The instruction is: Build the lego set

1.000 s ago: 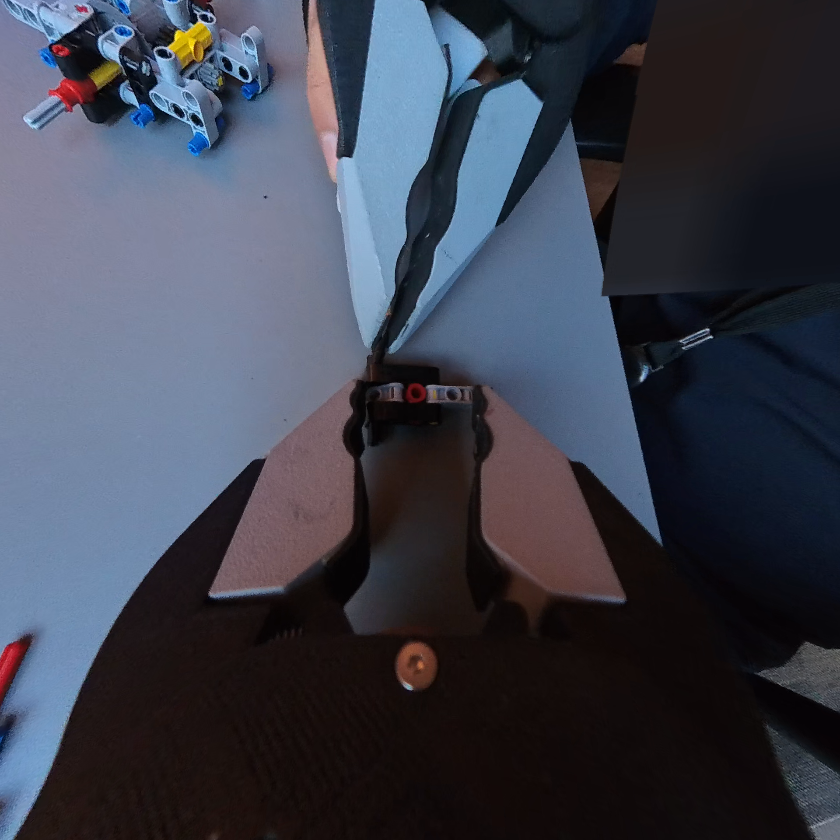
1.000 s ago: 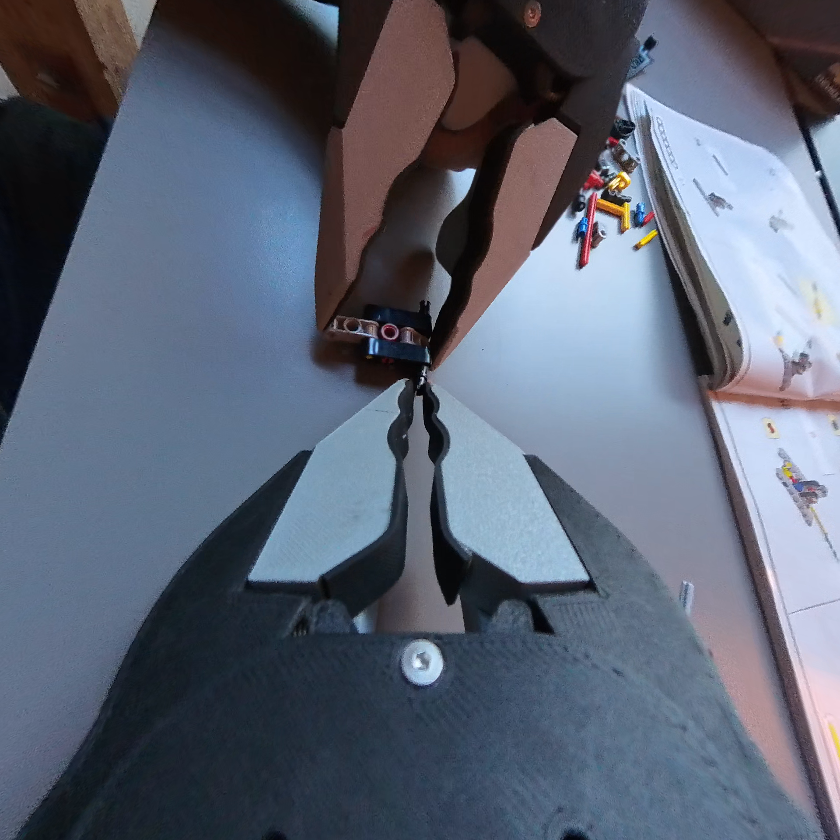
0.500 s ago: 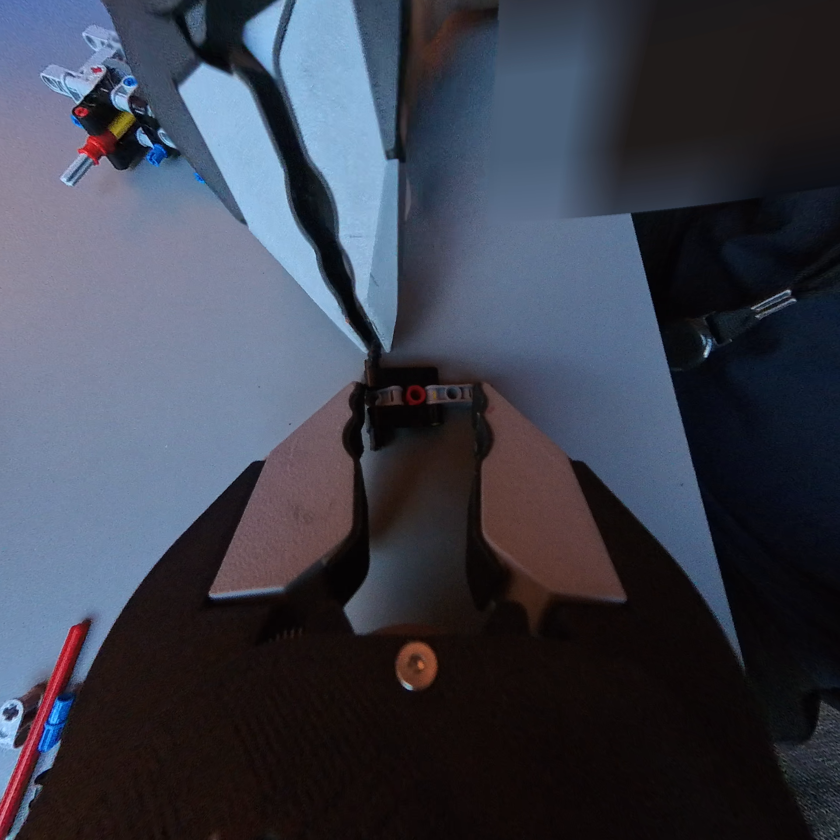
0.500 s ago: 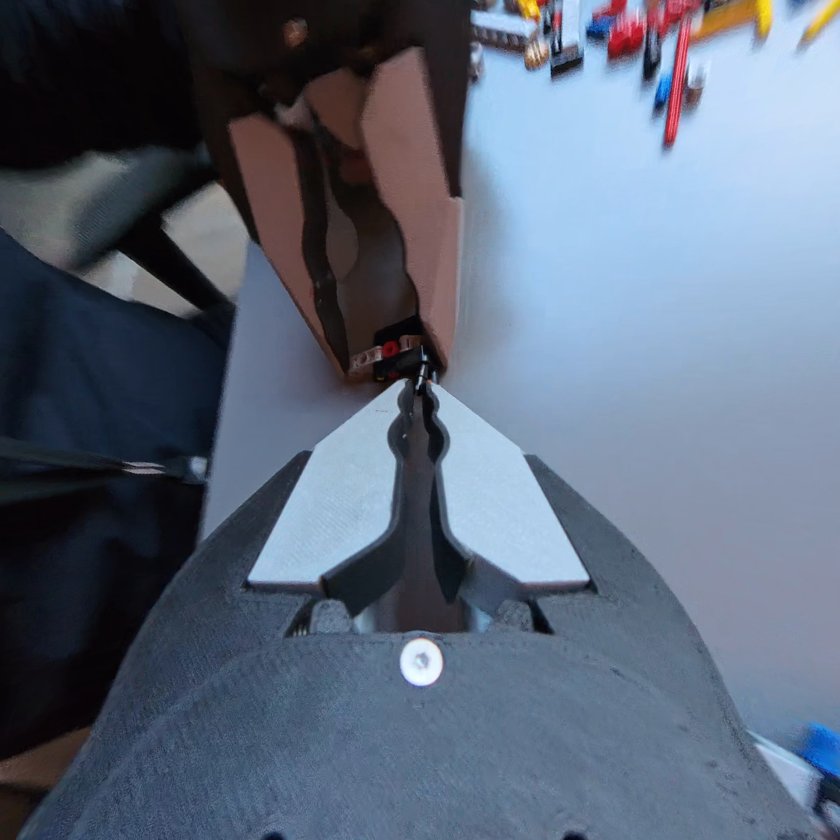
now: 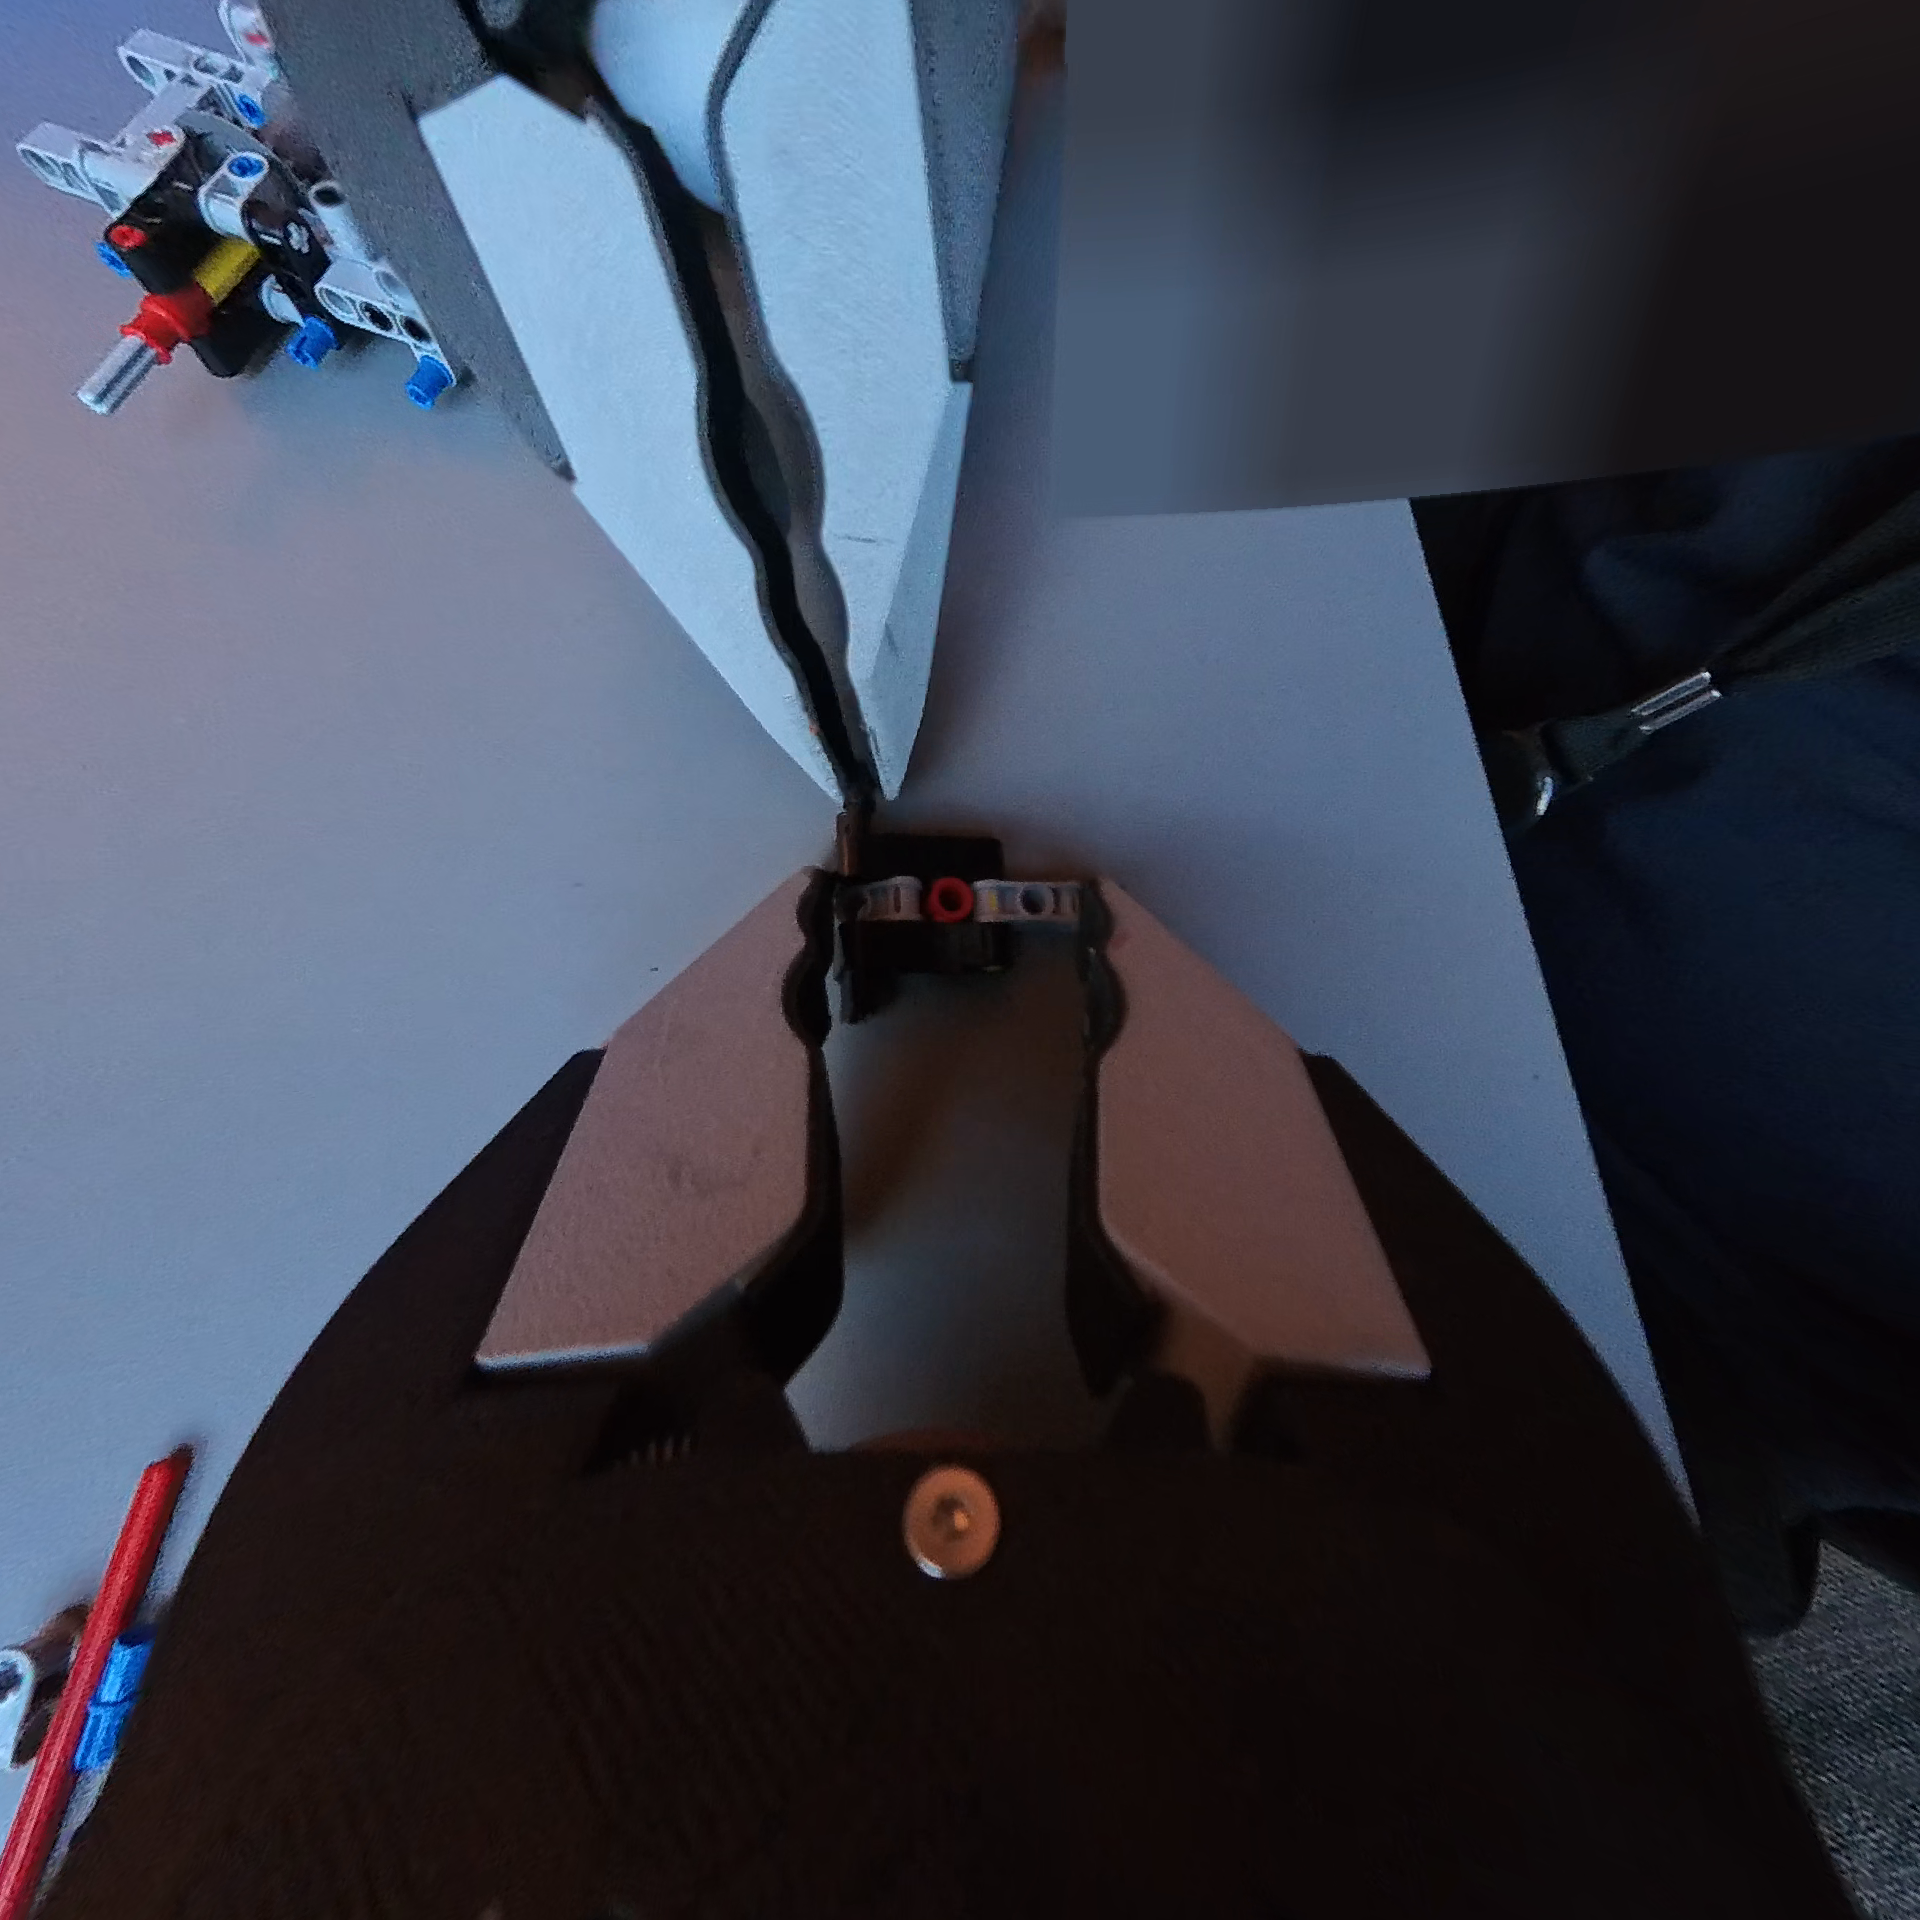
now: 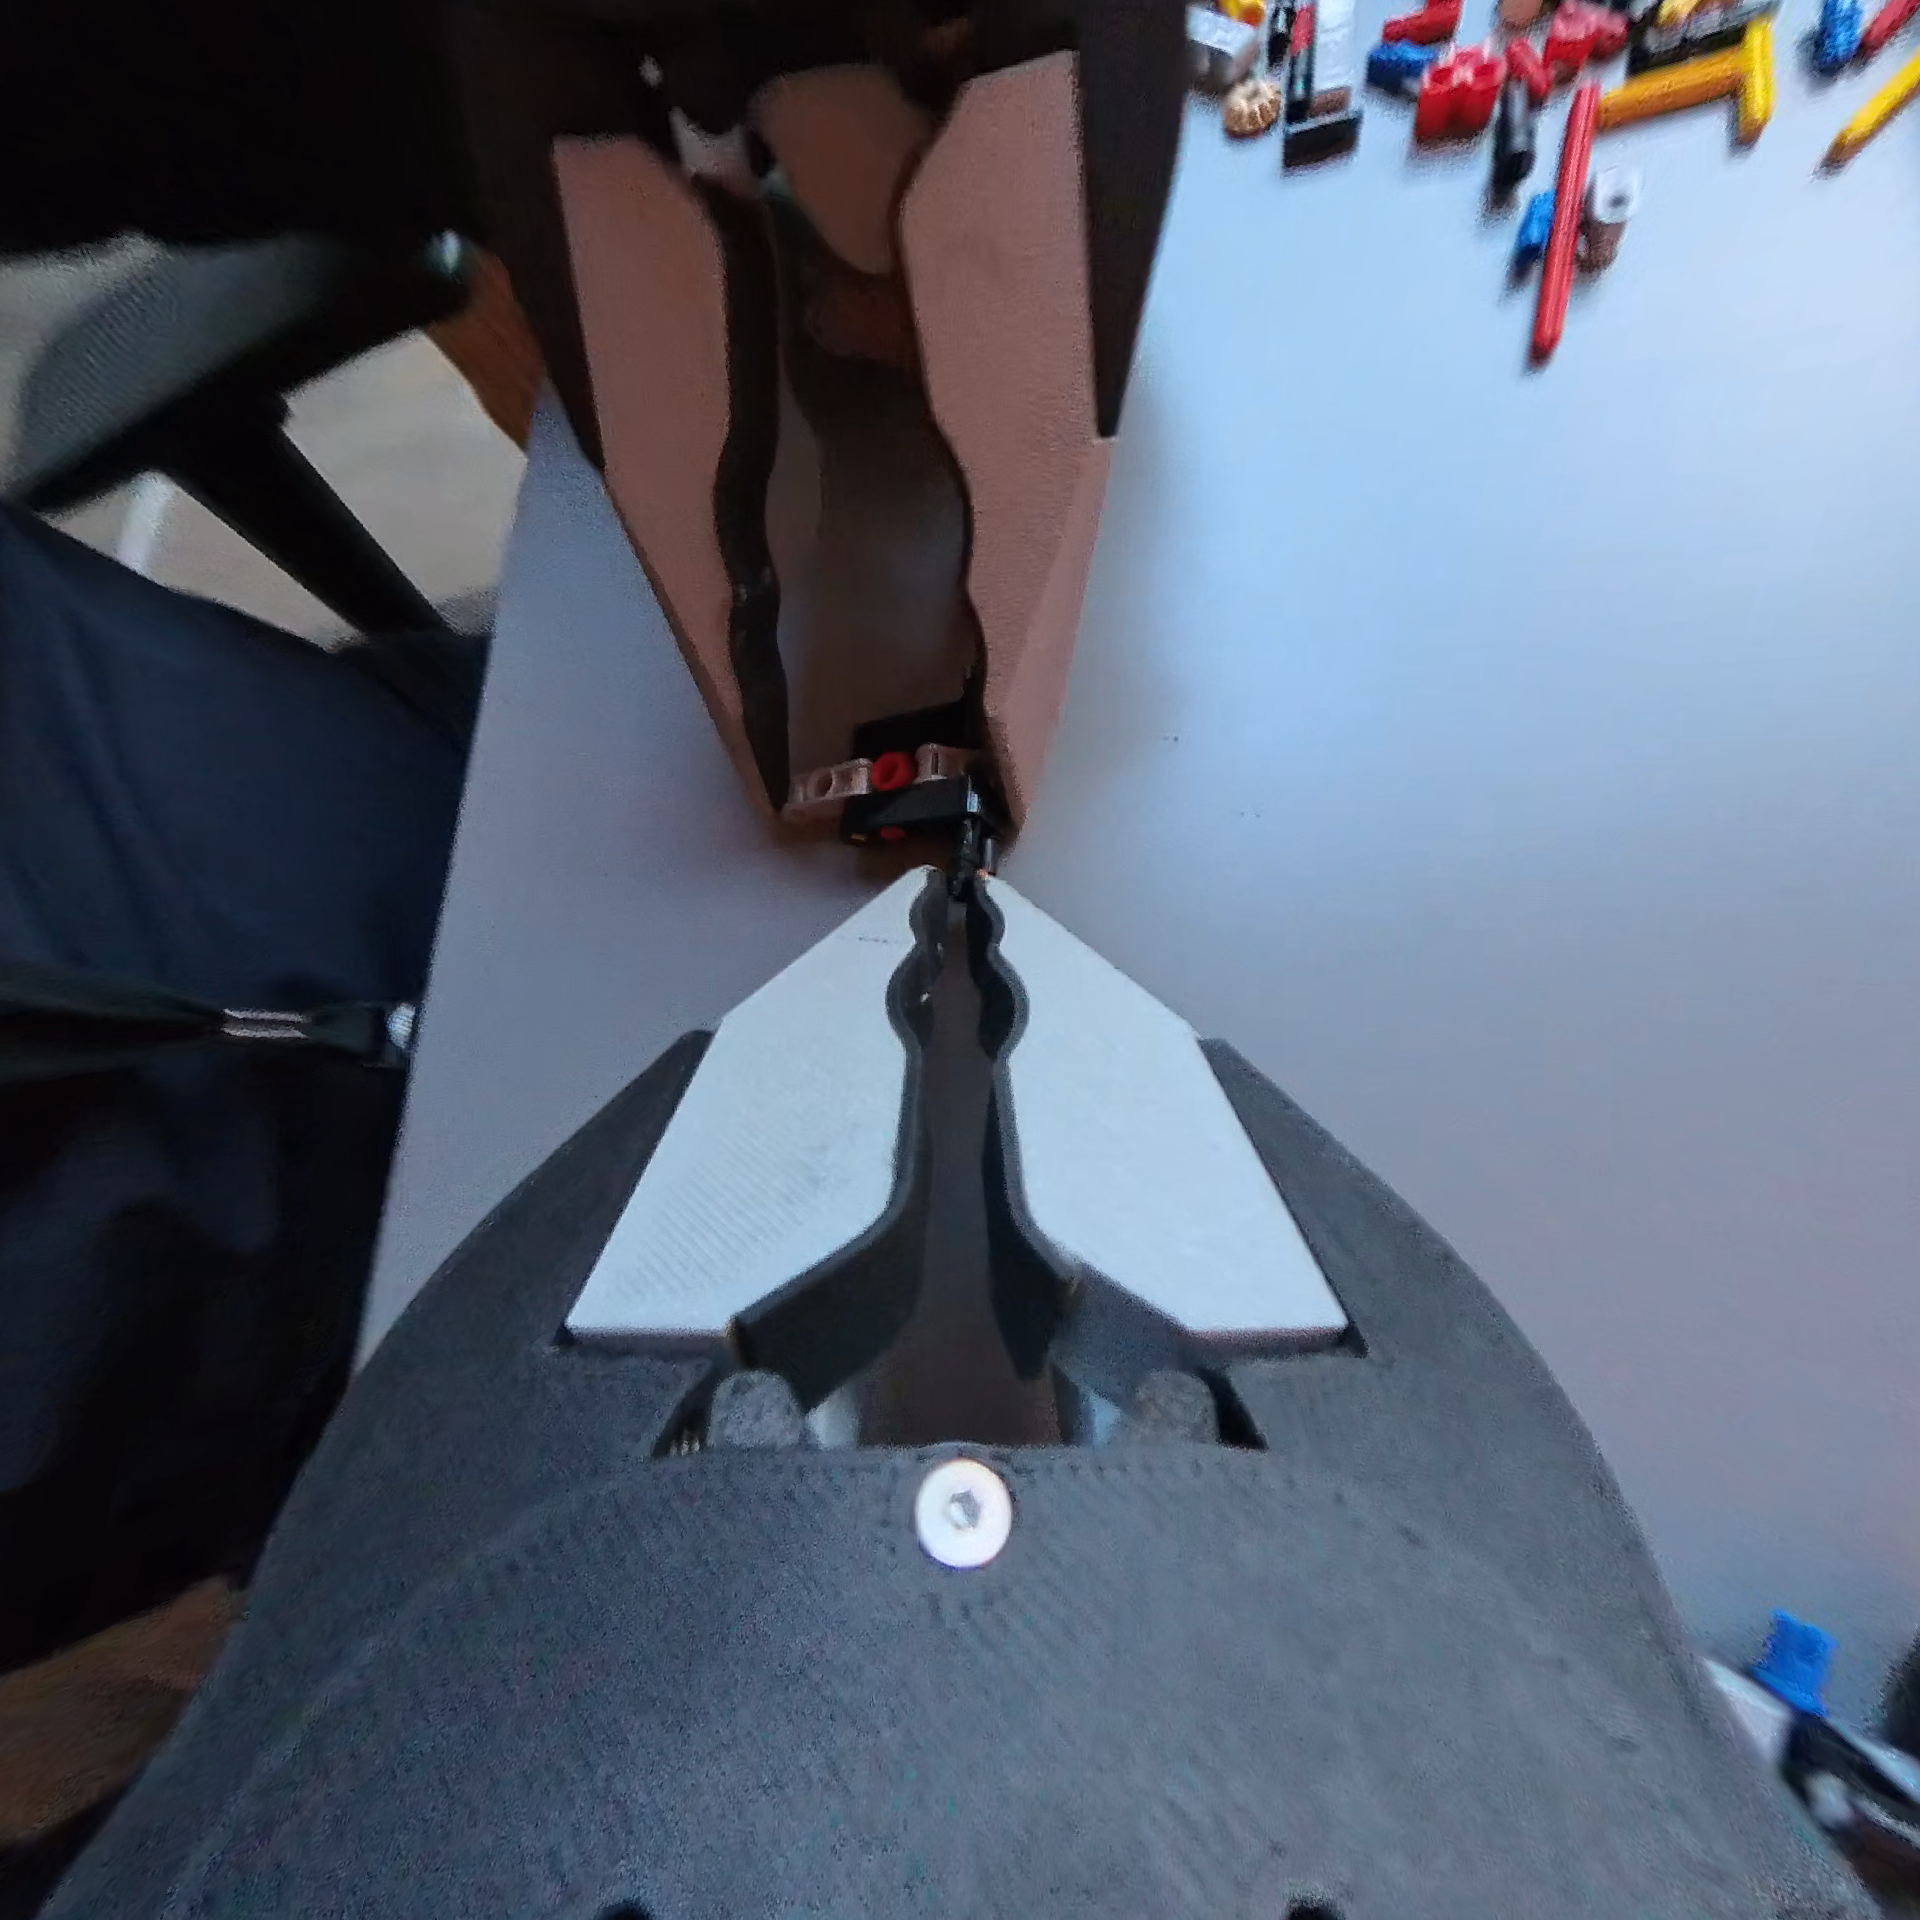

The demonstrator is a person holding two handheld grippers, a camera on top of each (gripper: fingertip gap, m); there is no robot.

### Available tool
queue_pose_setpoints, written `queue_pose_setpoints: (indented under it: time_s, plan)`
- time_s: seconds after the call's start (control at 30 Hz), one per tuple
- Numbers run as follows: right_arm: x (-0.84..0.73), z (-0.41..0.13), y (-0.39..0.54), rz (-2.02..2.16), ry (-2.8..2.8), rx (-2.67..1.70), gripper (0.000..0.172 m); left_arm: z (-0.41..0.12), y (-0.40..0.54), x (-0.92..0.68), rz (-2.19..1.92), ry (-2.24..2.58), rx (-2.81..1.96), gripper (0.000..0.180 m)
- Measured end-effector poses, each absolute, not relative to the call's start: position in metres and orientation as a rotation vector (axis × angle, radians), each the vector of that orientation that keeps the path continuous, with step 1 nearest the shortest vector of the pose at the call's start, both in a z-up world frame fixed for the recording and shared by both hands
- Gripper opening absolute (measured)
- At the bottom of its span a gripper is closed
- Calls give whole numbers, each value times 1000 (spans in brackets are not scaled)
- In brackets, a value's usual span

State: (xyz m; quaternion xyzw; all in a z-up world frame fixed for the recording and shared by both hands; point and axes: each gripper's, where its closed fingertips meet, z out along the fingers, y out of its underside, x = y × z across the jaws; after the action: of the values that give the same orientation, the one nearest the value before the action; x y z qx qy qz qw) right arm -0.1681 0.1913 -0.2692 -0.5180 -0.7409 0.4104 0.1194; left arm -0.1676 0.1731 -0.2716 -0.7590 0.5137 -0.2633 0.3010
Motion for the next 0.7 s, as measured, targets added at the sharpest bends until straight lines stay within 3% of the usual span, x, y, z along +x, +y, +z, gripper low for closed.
queue_pose_setpoints:
  time_s: [0.2, 0.7]
  plan:
    - [-171, -270, 193, 771, -2177, -1063, 0, -269, 170, -168, -829, 1354, -2036, 44]
    - [-172, -266, 193, 644, -2147, -982, 0, -269, 169, -169, -822, 1363, -2030, 45]
